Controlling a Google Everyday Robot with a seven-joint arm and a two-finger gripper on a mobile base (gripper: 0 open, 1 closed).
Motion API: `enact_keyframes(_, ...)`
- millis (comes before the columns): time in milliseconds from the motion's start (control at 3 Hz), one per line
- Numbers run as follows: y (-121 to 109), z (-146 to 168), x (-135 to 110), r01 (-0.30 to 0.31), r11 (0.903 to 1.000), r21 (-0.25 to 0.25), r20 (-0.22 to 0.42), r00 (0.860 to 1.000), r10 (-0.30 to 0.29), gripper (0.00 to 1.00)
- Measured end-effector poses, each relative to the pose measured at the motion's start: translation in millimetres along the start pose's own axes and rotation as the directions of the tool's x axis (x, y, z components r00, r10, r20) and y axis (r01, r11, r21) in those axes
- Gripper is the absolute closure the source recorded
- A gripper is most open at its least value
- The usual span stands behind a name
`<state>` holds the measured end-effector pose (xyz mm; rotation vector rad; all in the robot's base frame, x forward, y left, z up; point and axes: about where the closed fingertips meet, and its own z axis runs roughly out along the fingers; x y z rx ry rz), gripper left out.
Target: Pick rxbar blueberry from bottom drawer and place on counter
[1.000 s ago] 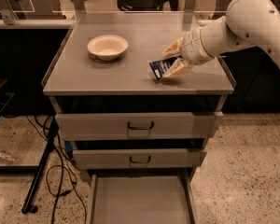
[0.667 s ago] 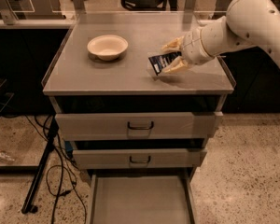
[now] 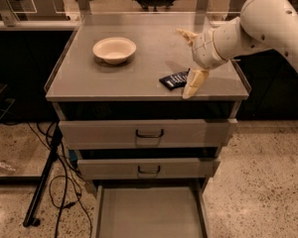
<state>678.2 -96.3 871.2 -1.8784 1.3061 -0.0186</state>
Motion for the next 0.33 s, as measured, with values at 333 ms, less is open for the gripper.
enact_keyframes(333,0.0,0.0,0.0,0.0,1.0,0.0,0.0,1.0,0.0,0.0)
